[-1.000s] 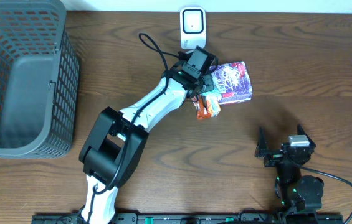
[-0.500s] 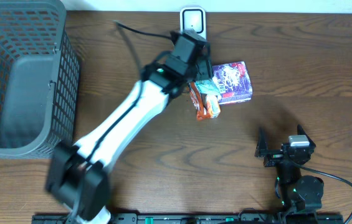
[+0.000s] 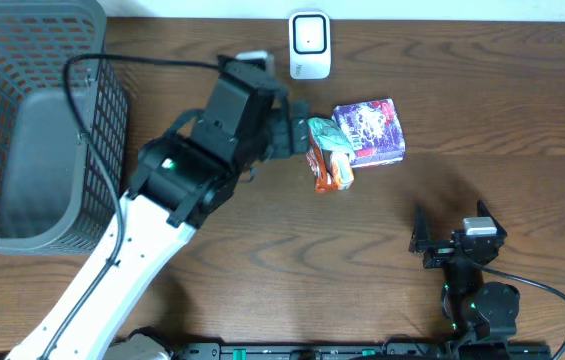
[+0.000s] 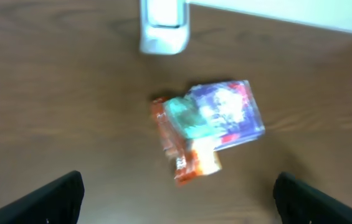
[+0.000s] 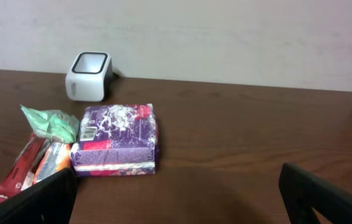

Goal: Scan the item barcode
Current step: 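Release the green bag on the pile and retract left gripper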

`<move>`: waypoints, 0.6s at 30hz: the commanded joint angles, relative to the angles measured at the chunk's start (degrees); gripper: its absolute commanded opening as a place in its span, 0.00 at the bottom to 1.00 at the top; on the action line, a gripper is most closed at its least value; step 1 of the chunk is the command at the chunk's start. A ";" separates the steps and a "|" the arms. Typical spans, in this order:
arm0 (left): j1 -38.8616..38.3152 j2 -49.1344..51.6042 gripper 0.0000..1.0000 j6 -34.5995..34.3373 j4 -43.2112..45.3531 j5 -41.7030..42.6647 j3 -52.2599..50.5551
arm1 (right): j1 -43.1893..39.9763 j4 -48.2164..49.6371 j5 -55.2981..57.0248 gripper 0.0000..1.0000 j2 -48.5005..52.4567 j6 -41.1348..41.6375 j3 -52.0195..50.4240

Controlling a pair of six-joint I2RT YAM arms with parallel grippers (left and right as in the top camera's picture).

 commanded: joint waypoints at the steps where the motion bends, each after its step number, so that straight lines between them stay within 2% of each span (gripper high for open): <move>1: 1.05 -1.03 0.98 1.97 -4.37 -11.10 0.87 | -0.24 -0.13 0.52 0.99 0.02 -0.44 -0.09; 4: 2.97 -1.25 1.00 0.59 -8.09 -13.38 0.87 | -0.24 -0.13 0.52 0.99 0.02 -0.44 -0.09; 13: 13.53 -1.25 0.98 -8.22 -14.88 -12.74 0.87 | -0.24 -0.13 0.52 0.99 0.02 -0.44 -0.09; 18: 16.11 -1.18 0.98 -8.57 -18.27 -12.83 0.85 | -0.24 -0.13 0.52 0.99 0.02 -0.44 -0.09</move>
